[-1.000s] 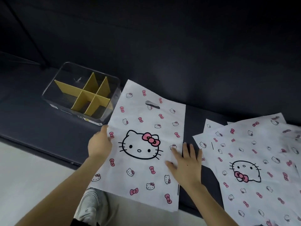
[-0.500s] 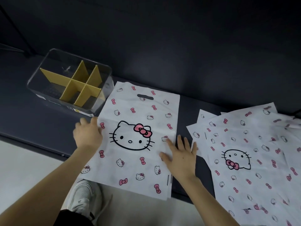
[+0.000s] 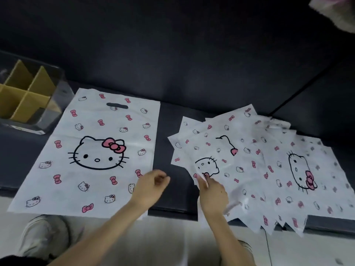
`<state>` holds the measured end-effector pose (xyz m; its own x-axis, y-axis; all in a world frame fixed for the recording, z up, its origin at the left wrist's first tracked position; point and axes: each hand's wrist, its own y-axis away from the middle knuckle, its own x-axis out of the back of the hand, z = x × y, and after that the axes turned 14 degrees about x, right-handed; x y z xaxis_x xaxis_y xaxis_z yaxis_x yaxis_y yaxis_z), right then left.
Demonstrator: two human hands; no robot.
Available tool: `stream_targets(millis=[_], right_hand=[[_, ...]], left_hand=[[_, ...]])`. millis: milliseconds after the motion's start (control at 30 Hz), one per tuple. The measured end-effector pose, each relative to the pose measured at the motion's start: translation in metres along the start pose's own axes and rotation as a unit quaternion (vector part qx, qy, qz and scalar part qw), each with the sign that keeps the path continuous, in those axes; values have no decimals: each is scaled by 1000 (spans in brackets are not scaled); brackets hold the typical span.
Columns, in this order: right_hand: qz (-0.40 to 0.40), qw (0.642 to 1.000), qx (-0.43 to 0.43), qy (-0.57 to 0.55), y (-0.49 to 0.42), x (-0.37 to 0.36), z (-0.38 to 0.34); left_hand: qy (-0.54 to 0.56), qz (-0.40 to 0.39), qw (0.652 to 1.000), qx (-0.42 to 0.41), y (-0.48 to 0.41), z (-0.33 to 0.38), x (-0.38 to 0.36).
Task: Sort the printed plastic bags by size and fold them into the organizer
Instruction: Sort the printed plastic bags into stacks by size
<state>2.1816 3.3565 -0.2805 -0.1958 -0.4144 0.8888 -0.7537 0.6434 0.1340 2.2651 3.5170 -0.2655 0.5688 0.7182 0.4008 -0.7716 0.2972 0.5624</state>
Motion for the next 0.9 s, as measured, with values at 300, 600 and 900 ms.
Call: stream_targets(millis=[300, 600, 900], right_hand=[[-133, 951, 251, -120, 19, 36, 3], [-261, 929, 228, -128, -1, 77, 50], [-107, 977, 76, 170, -19, 30, 69]], left_hand=[[529, -169, 788, 267, -9, 38, 36], [195, 159, 952, 175, -11, 31, 54], [314, 214, 899, 219, 6, -10, 73]])
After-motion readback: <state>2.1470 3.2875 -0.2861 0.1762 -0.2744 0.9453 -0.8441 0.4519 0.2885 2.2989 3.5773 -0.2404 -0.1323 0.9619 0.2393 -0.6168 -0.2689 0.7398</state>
